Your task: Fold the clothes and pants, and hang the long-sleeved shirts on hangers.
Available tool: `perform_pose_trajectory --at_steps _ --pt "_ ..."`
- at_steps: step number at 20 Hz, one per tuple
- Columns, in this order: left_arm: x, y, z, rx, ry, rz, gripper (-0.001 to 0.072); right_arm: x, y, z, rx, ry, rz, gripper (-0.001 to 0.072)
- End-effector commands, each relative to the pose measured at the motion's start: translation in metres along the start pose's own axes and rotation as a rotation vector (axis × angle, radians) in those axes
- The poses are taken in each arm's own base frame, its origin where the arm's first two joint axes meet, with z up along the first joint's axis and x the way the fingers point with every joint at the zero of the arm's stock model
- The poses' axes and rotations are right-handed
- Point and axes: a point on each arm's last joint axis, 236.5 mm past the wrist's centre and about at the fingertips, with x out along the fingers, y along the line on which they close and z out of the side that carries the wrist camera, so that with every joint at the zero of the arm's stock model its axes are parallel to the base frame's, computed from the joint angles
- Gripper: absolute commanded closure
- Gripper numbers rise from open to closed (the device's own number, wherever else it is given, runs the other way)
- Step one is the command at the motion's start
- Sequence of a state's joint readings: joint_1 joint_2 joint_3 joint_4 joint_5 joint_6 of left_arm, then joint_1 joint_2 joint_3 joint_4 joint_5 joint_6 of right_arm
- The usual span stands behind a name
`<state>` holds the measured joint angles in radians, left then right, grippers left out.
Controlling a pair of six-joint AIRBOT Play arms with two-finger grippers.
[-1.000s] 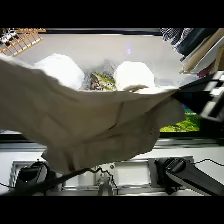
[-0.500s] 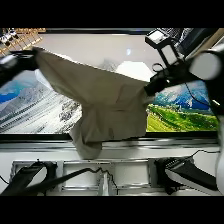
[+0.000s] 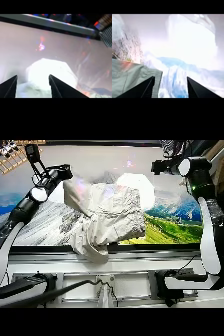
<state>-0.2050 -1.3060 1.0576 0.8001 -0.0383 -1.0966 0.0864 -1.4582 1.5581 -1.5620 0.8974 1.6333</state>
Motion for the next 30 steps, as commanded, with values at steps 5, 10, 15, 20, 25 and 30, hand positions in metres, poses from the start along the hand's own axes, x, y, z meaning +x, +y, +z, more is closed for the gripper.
perform_pose_trajectory --at_steps 5,10,15,20,25,30 --pt "-0.067 0.0 -0.043 -0.095 0.387 -0.161 0.0456 -0.035 -0.005 -0.171 0.03 0.491 0.02 0.0316" --pt "-0.134 -0.016 -0.035 -0.164 0.412 -0.198 0.0457 -0.086 0.04 -0.301 0.286 0.563 0.173 0.0306" --pt "-0.176 -0.021 -0.078 -0.298 0.466 -0.176 0.0444 -0.083 0.052 -0.372 0.463 0.618 0.192 0.0191" --pt "-0.198 -0.026 -0.105 -0.313 0.521 -0.189 0.0444 -0.056 0.053 -0.345 0.593 0.437 0.213 0.0188" --pt "-0.199 -0.027 -0.106 -0.312 0.53 -0.192 0.0444 -0.037 0.056 -0.335 0.747 0.406 0.212 0.0179" --pt "-0.198 -0.026 -0.106 -0.311 0.526 -0.19 0.0444 -0.028 0.054 -0.348 0.757 0.452 0.186 0.0133"
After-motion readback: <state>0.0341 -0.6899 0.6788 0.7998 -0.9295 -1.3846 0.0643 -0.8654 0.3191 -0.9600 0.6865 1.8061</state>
